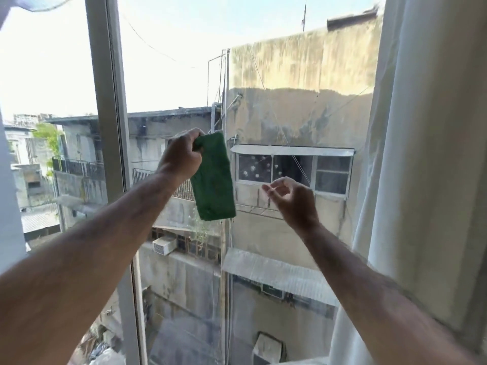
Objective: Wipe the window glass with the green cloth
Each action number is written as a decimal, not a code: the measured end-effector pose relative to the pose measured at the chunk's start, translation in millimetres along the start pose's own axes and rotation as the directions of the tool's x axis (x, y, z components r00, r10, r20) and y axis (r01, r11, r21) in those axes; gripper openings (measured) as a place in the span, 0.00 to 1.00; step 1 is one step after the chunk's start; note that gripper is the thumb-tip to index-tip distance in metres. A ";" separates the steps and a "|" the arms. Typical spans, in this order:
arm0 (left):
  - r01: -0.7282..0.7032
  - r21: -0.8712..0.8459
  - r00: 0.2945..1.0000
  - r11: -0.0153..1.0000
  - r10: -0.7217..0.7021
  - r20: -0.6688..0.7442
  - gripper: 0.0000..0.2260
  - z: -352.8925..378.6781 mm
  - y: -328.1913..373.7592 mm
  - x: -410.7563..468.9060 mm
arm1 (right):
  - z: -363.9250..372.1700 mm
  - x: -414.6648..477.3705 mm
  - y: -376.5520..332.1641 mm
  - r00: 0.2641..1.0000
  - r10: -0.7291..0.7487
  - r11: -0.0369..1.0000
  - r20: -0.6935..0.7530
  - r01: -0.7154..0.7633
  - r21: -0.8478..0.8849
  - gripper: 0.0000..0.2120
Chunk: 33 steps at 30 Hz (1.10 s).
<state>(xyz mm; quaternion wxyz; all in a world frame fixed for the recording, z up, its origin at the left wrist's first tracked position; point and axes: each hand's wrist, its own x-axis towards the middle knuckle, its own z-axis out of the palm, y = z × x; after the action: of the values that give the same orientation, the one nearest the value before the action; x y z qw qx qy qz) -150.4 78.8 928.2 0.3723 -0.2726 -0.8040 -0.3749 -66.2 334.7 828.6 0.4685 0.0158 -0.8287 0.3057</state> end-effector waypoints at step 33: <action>0.154 0.416 0.817 0.896 0.121 -0.563 0.27 112.5 -5.2 58.8 | -2.8 95.5 138.9 0.820 -0.460 0.784 -0.340 0.196 -0.589 0.27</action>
<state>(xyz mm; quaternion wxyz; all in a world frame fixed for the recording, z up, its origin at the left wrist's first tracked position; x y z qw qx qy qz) -232.3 175.8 923.6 0.6462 -0.0473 -0.7195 -0.2500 -161.1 473.8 836.4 0.6861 -0.0392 -0.7258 -0.0293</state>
